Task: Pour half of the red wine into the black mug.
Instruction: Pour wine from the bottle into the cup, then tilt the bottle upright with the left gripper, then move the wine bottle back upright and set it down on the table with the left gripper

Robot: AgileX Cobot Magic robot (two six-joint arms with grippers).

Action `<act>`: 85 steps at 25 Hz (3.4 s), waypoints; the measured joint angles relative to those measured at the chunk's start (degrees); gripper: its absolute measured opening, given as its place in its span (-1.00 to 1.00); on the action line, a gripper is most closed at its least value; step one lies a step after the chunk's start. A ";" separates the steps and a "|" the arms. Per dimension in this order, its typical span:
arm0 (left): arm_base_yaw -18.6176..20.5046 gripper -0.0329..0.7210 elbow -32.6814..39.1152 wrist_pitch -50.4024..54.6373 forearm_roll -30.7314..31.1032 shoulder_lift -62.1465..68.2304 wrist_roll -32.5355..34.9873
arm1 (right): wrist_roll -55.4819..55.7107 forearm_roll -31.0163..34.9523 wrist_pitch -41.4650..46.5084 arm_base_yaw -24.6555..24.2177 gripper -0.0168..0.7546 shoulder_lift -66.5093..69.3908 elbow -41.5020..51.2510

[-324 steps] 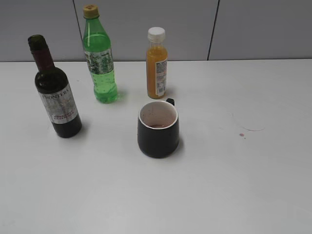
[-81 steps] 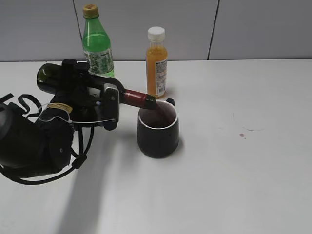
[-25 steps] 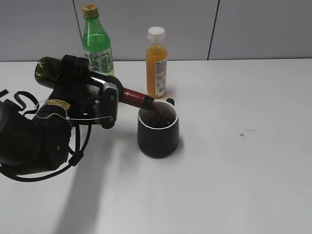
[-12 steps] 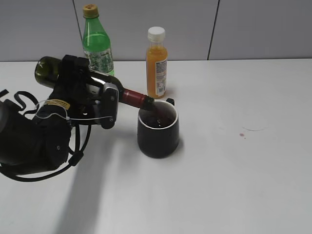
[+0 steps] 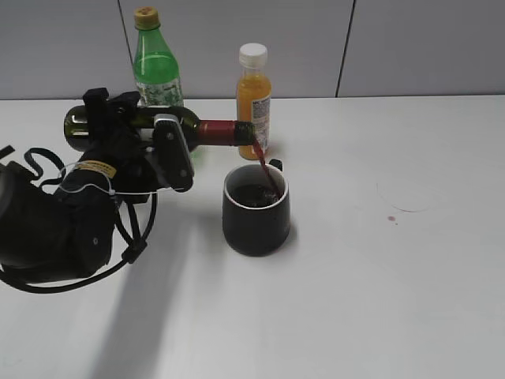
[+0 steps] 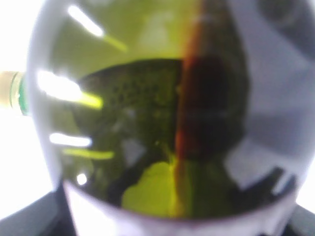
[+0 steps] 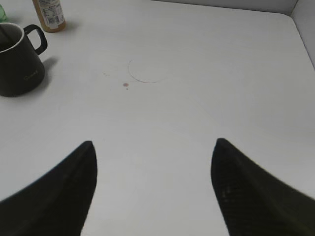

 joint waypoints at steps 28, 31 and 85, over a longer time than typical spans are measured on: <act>8.46 0.51 6.13 -0.20 22.12 0.00 -90.64 | 0.00 0.11 0.00 0.00 0.47 0.00 0.00; 14.63 0.51 8.50 0.09 31.86 0.00 -97.57 | 0.00 0.11 0.00 0.00 0.47 0.00 0.00; 38.22 0.89 5.70 -3.00 77.12 -0.23 -107.04 | 0.00 0.16 0.00 0.00 0.46 0.00 0.00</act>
